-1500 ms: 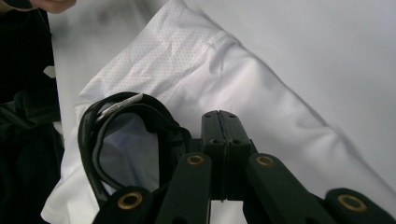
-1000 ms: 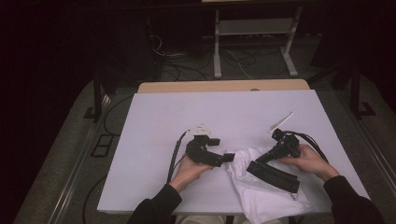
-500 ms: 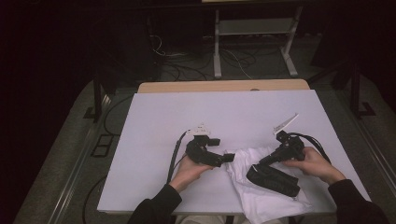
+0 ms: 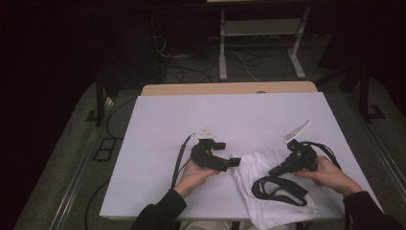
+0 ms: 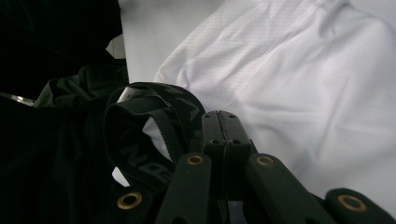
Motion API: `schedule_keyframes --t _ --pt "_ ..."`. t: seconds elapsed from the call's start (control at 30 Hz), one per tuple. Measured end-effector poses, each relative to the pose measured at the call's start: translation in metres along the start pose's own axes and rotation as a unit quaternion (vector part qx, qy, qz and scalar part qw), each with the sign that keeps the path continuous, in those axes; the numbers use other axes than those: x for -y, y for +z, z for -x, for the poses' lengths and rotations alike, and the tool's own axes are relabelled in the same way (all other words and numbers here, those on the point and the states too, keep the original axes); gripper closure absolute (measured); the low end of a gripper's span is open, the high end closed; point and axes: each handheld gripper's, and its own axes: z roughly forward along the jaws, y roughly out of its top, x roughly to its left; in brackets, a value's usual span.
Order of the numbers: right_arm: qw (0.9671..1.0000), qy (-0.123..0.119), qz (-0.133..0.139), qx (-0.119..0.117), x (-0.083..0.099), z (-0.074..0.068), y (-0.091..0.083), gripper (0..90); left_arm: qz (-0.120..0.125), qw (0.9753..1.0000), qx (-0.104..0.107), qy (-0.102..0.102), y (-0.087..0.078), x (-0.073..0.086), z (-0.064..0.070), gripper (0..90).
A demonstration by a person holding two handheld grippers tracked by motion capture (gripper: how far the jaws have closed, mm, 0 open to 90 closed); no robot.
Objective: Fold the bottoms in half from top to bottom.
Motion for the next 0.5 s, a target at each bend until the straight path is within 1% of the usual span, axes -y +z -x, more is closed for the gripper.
schedule_keyframes --t 0.03,0.13,0.5 --pt "1.0000 -0.002 -0.001 -0.005 0.001 -0.001 0.000 88.5 -0.001 1.0000 0.000 0.000 0.000 0.000 0.000 6.5" --pt "1.0000 -0.004 -0.005 -0.007 0.003 -0.005 0.002 88.5 -0.003 1.0000 0.001 0.001 0.001 0.000 0.000 6.5" --pt "0.9991 -0.023 -0.018 -0.030 0.011 -0.021 0.009 88.0 -0.007 1.0000 0.002 0.001 0.002 0.001 0.001 6.3"
